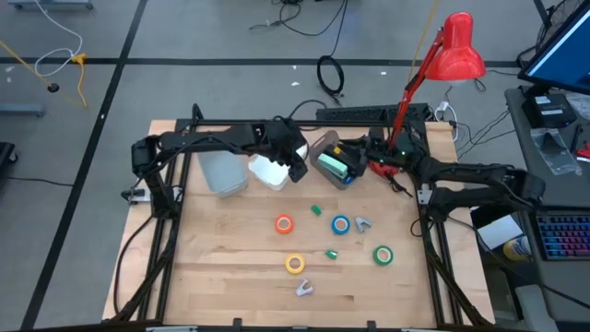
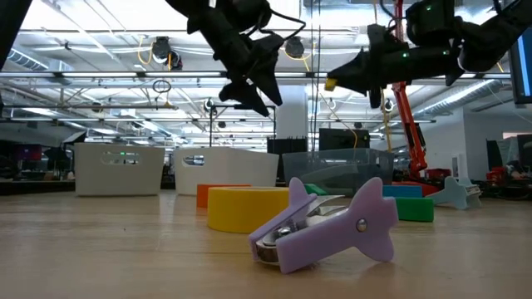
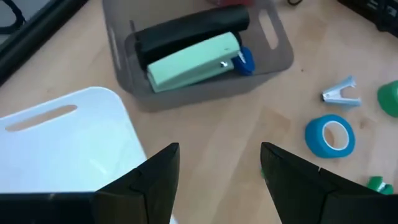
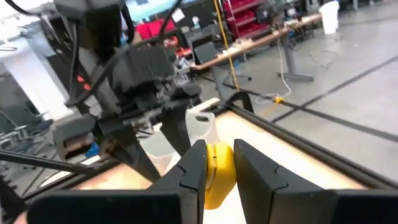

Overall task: Pick and place Stapler, Stapler remover, tape
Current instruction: Put the yellow stapler into the black bin

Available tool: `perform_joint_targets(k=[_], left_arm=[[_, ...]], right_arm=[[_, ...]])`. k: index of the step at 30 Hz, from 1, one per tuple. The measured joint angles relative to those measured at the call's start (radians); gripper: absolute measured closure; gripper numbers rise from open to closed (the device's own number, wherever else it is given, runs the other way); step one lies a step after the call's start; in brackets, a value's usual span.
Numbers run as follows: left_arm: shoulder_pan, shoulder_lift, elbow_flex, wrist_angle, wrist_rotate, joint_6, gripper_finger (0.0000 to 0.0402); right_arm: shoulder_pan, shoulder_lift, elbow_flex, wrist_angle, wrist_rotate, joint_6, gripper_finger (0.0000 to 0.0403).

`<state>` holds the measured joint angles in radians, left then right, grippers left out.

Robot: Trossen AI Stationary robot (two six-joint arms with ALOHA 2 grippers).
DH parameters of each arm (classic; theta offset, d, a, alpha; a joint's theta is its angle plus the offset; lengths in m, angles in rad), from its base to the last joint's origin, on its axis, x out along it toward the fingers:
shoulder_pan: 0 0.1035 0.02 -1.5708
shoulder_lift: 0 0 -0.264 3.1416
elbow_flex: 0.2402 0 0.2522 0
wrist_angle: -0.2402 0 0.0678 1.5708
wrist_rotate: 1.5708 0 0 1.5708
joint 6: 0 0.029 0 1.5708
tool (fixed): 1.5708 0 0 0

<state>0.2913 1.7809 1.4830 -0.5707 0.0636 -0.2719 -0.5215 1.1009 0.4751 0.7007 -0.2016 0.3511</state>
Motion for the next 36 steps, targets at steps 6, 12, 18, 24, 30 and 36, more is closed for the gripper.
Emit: perform_joint_targets(k=[6, 12, 18, 24, 30, 36], left_arm=[[0.050, 0.000, 0.000, 0.006, 0.068, 0.031, 0.0174], [0.064, -0.002, 0.000, 0.006, 0.075, 0.052, 0.0174], [0.076, -0.097, -0.131, 0.131, 0.085, 0.019, 0.0174], [0.095, -0.291, -0.374, 0.305, 0.084, -0.071, 0.0174], [0.098, -0.465, -0.576, 0.449, 0.060, -0.127, 0.0174], [0.110, -0.626, -0.712, 0.468, 0.033, -0.160, 0.0174]], right_arm=[[-0.015, 0.097, 0.072, -0.011, -0.004, -0.009, 0.0349], [-0.016, 0.192, 0.152, -0.107, -0.004, -0.071, 0.0349], [-0.016, 0.278, 0.195, -0.130, 0.024, -0.098, 0.0349], [-0.024, 0.350, 0.227, -0.151, 0.063, -0.097, 0.0349], [-0.029, 0.423, 0.278, -0.202, 0.102, -0.071, 0.0349], [-0.018, 0.437, 0.302, -0.241, 0.154, -0.051, 0.0349]])
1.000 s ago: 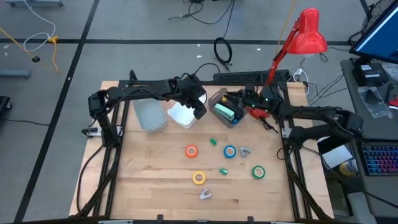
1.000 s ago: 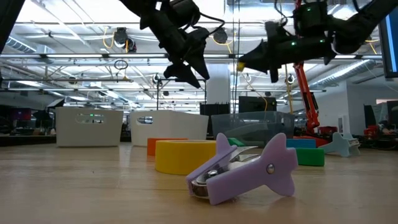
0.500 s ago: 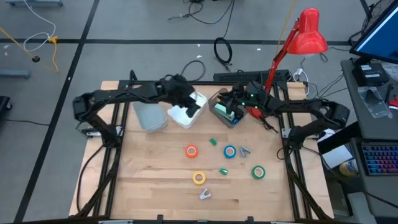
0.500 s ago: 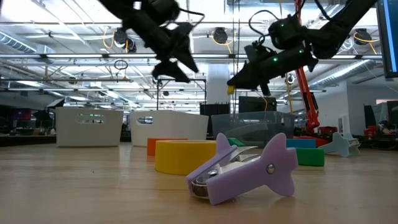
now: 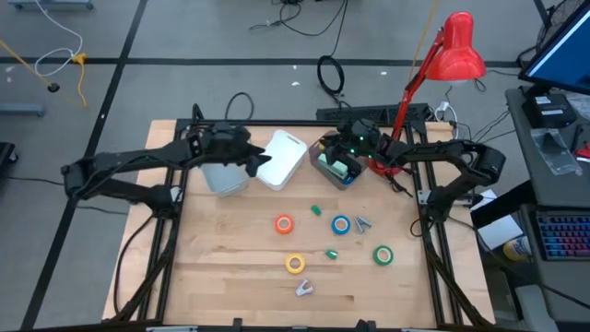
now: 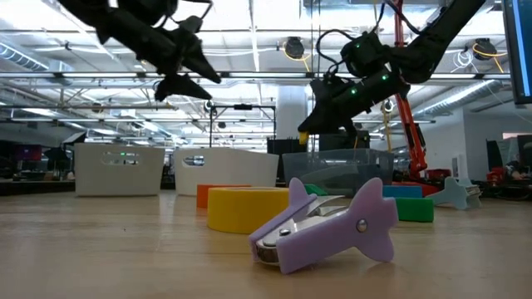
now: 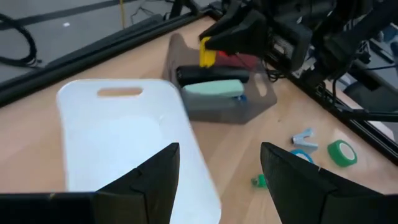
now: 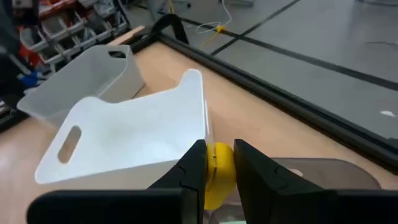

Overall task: Pick and place Stapler, Stapler remover, tape
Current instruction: Put the yellow stapler into the black bin

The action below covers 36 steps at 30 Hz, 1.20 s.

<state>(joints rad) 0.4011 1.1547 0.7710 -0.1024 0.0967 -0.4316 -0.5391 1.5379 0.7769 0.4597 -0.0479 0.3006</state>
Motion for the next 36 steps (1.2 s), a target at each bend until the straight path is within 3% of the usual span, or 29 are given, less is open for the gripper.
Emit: perform_joint_targets(k=[10, 25, 36], left_arm=[[0.021, -0.145, -0.098, 0.000, -0.055, -0.016, 0.0174], [0.024, -0.148, -0.107, -0.001, -0.045, 0.000, 0.0174], [0.024, -0.148, -0.107, -0.010, -0.045, 0.011, 0.0174]], right_arm=[[0.017, 0.014, -0.002, -0.052, 0.075, 0.033, 0.0348], [0.023, 0.141, -0.002, 0.011, 0.070, 0.079, 0.0348], [0.023, 0.146, -0.002, 0.015, 0.072, 0.073, 0.0336]])
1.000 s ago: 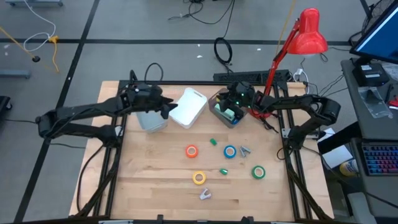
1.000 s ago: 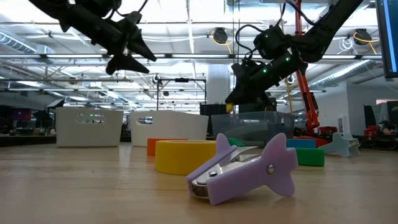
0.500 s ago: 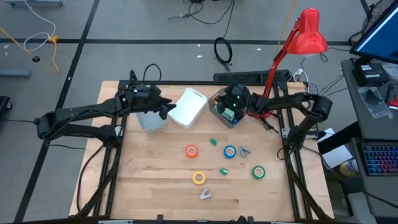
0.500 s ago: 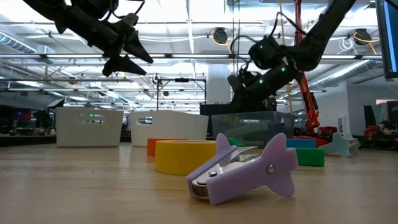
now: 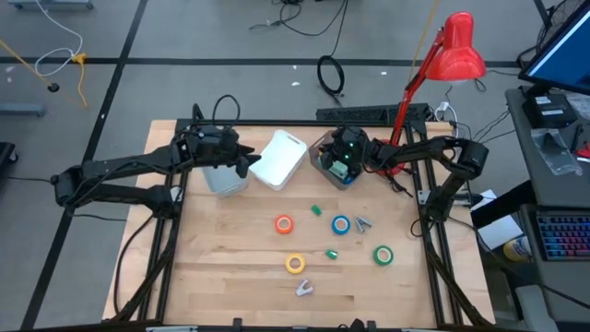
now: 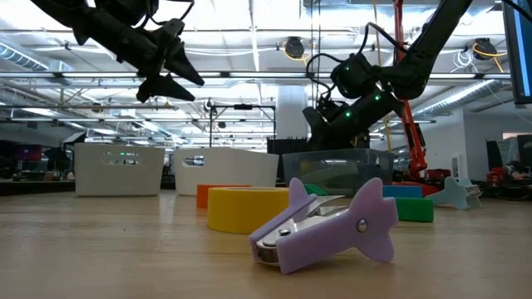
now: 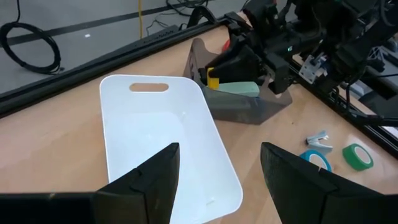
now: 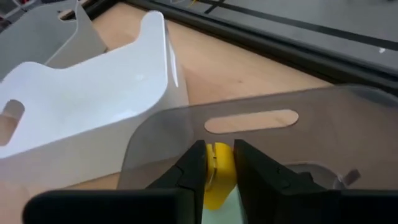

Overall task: Pick and place Stapler, Stapler remover, tape
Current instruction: Put the yellow stapler into the black bin, then put the bottom green stapler into the black bin

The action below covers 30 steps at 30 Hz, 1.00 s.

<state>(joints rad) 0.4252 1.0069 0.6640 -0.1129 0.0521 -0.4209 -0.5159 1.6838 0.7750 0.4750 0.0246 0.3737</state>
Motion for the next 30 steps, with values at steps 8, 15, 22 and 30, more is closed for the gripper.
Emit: perform_joint_targets(k=[8, 15, 22, 30], left_arm=[[0.000, 0.000, 0.000, -0.022, 0.001, 0.000, 0.0174], [0.000, 0.000, 0.000, -0.027, 0.002, 0.001, 0.0174], [0.000, 0.001, 0.000, -0.027, 0.002, 0.002, 0.0174], [0.000, 0.001, 0.001, -0.038, 0.003, 0.007, 0.0174]], right_arm=[[0.000, 0.000, 0.000, -0.001, 0.002, -0.019, 0.0289], [0.000, 0.000, 0.000, 0.014, 0.029, -0.019, 0.0278], [-0.002, 0.000, 0.000, 0.013, 0.054, -0.004, 0.0259], [-0.001, 0.000, 0.000, 0.012, 0.056, -0.017, 0.0227]])
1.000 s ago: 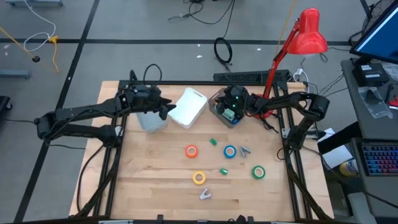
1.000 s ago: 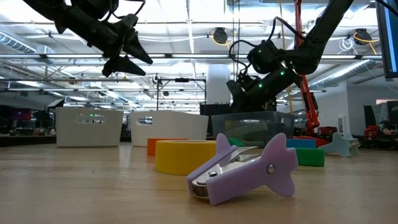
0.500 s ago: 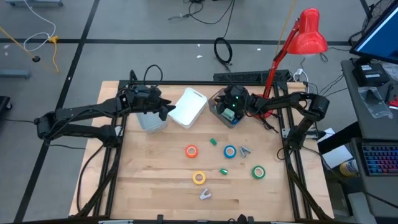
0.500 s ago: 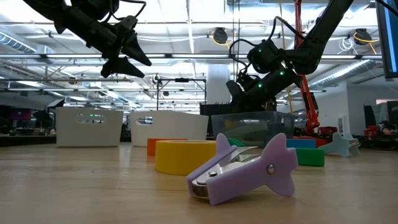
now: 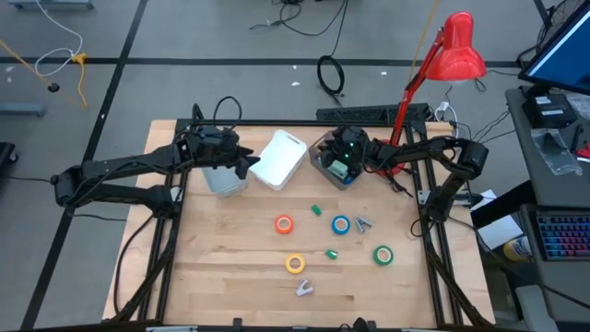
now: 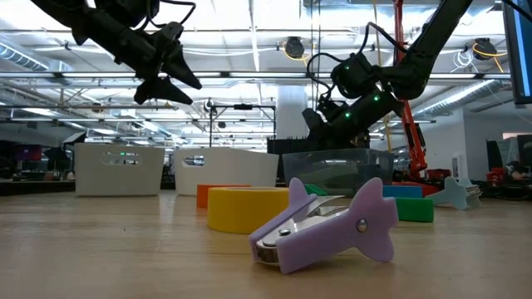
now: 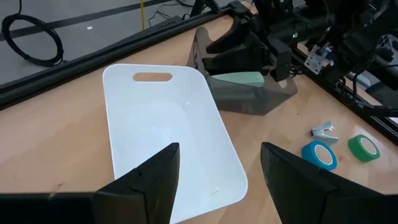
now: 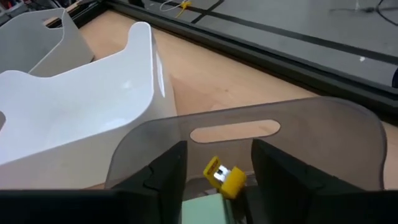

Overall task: Pick and place Stapler, Stapler remover, tape
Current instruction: Put the bottom green stapler into the black bin

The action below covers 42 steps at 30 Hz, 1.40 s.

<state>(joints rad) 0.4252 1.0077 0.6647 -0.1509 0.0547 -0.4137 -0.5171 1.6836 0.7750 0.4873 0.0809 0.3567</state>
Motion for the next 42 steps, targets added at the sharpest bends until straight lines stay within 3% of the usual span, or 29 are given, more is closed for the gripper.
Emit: perform_joint_targets(k=[5, 14, 26, 35, 42], left_arm=[[0.000, 0.000, 0.000, -0.004, 0.033, -0.007, 0.0174], [-0.053, 0.000, 0.000, -0.003, 0.082, -0.039, 0.0174], [-0.188, 0.000, 0.000, -0.002, 0.077, -0.152, 0.0174], [-0.289, 0.000, 0.000, -0.003, -0.043, -0.195, 0.0174], [-0.314, 0.000, 0.000, -0.008, -0.066, -0.191, 0.0174]], right_arm=[[0.000, -0.053, 0.000, 0.008, -0.065, -0.041, 0.0226], [0.040, -0.292, 0.000, -0.232, -0.420, -0.090, 0.0269], [0.344, -0.489, -0.001, -0.479, -0.426, -0.171, 0.0311], [0.611, -0.487, -0.002, -0.582, -0.427, -0.247, 0.0325], [0.713, -0.422, -0.003, -0.580, -0.421, -0.243, 0.0321]])
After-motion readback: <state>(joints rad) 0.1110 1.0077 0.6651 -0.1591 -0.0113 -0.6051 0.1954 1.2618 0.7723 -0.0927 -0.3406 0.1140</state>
